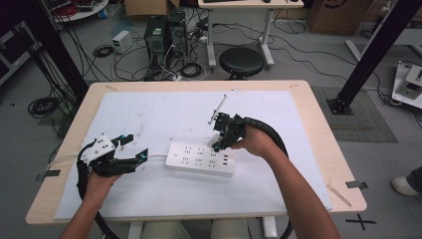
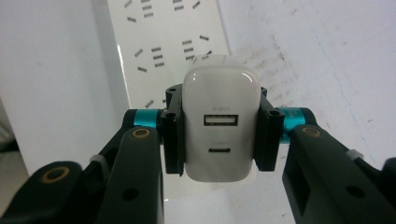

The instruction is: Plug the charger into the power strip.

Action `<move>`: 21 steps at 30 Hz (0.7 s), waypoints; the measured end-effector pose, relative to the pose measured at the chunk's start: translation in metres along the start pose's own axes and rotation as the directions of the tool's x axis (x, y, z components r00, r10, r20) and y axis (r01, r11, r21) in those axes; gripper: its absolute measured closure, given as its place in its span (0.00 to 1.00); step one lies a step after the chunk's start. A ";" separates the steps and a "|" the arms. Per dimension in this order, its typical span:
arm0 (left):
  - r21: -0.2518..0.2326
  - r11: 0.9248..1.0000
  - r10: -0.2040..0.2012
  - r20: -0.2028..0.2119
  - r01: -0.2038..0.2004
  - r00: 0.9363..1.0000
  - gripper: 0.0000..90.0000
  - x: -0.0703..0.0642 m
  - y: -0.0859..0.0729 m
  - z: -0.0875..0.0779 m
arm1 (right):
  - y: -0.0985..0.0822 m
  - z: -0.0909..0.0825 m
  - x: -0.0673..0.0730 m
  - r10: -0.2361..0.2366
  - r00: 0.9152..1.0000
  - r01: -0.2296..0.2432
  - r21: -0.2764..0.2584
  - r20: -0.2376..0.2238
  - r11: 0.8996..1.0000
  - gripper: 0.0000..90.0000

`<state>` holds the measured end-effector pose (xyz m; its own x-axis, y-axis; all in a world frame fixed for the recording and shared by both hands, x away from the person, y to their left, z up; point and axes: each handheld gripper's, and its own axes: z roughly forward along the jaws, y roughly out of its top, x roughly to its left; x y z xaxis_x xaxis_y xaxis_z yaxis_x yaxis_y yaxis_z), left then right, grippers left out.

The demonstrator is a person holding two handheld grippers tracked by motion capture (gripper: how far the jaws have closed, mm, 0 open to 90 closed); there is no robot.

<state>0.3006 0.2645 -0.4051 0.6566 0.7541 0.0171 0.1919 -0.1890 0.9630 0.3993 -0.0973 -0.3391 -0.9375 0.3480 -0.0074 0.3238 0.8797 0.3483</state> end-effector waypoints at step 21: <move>0.010 1.000 -0.003 -0.003 0.003 1.000 0.26 0.001 -0.003 -0.001 | 0.028 0.024 0.018 -0.239 0.971 0.225 0.232 0.031 0.946 0.71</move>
<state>0.3001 0.2667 -0.4078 0.6535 0.7567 0.0147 0.2013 -0.1925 0.9604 0.3944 -0.0583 -0.3524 -0.9832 0.1379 -0.1195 0.1248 0.9860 0.1107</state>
